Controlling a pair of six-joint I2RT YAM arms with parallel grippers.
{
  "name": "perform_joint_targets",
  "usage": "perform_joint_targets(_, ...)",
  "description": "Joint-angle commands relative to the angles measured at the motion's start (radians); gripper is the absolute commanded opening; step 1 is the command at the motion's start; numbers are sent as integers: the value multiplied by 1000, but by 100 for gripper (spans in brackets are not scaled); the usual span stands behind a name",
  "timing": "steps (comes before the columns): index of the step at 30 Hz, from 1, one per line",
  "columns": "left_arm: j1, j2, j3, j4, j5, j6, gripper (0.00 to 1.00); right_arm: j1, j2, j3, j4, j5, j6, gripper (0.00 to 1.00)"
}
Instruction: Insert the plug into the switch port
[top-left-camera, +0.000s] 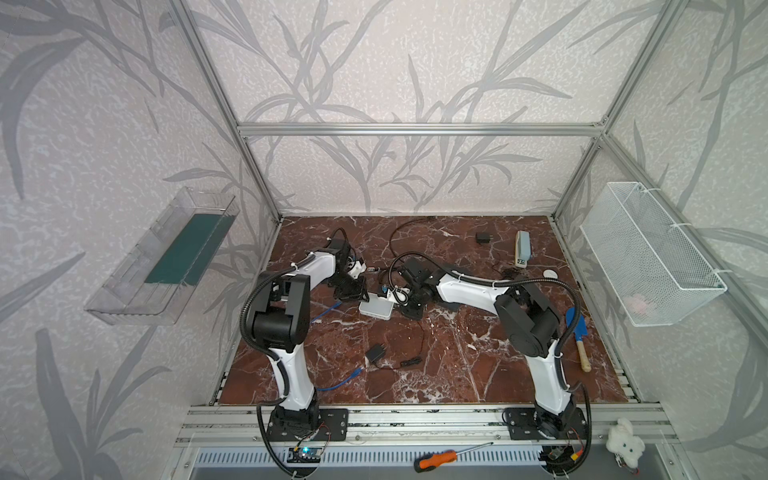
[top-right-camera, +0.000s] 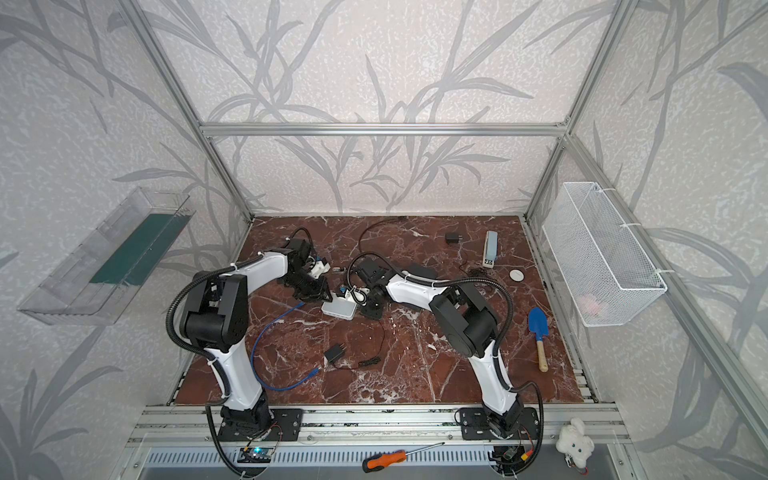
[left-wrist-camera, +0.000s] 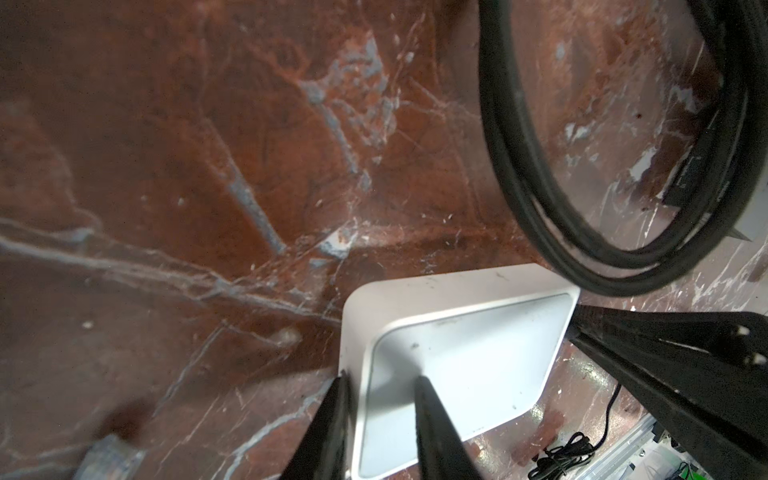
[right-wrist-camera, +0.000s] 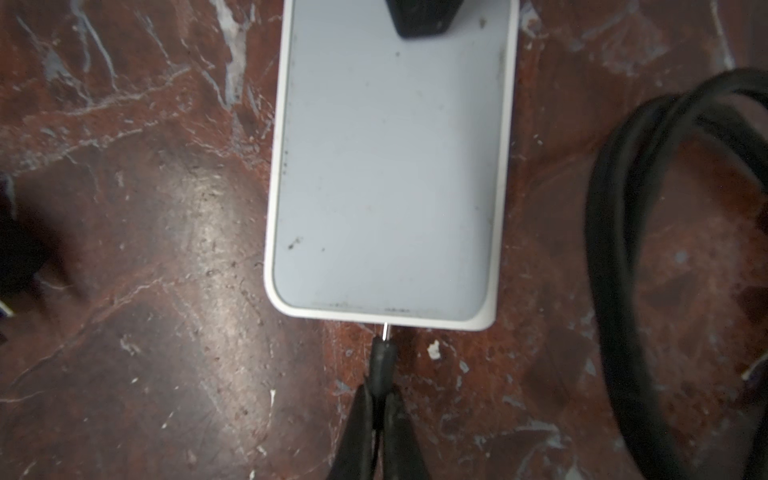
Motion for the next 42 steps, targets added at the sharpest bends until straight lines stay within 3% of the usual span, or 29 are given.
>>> perform_joint_targets(1, -34, 44, -14, -60, 3, 21, 28, 9, -20, 60, 104, -62, 3, 5)
perform_joint_targets(13, -53, 37, -26, -53, 97, 44, 28, 22, 56, 148, 148, -131, 41, 5)
perform_joint_targets(20, -54, 36, -27, -55, 57, 53, 28, 21, 39, 137, 148, -125, 39, 5)
perform_joint_targets(26, -76, 23, -16, -46, 82, 81, 27, 31, 47, 171, 178, -197, 20, 6)
perform_joint_targets(32, -88, 6, -20, -30, 91, 103, 27, 49, 57, 204, 142, -167, -29, 6)
perform_joint_targets(37, -89, -8, -45, -1, 164, 90, 26, 54, 84, 237, 125, -173, -20, 7)
perform_joint_targets(42, -97, 1, -30, -14, 171, 112, 26, 66, 105, 256, 153, -177, -8, 7)
